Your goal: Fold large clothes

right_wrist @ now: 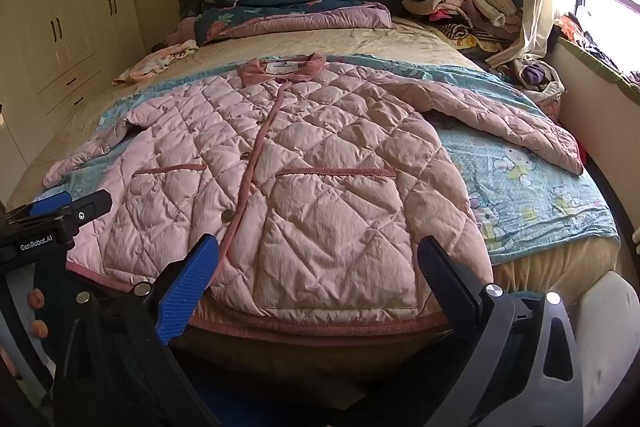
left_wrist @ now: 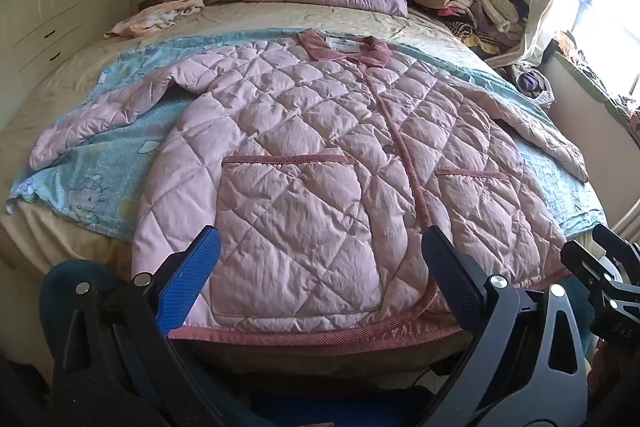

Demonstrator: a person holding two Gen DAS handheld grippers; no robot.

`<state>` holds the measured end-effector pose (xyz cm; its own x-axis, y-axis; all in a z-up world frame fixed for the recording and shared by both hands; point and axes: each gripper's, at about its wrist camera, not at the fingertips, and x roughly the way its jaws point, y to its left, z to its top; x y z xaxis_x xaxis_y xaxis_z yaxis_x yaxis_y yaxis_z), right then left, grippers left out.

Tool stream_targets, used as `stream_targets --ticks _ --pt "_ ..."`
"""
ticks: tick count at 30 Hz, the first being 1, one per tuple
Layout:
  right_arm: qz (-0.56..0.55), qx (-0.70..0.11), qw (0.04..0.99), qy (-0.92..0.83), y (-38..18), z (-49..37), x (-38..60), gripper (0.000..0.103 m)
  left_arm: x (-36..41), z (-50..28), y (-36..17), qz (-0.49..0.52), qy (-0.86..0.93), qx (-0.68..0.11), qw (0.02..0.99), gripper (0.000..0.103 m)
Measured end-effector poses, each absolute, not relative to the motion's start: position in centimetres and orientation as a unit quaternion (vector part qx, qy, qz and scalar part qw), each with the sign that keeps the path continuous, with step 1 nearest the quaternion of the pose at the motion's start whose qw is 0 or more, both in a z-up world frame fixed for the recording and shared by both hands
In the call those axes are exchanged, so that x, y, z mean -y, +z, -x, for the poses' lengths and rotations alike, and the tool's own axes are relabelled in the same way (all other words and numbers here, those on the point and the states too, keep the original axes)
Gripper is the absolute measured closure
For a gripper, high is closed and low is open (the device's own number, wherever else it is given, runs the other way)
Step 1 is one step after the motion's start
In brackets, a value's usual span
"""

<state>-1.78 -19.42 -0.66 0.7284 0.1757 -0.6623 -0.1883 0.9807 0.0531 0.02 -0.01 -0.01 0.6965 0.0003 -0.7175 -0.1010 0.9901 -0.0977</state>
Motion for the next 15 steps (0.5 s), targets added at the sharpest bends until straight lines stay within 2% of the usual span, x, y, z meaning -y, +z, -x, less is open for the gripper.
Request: stream_targets --ticks 15 --pt "0.009 -0.355 0.930 0.098 -0.65 1.82 19.40 0.004 -0.01 -0.01 -0.02 0.066 0.028 -0.388 0.919 0.009"
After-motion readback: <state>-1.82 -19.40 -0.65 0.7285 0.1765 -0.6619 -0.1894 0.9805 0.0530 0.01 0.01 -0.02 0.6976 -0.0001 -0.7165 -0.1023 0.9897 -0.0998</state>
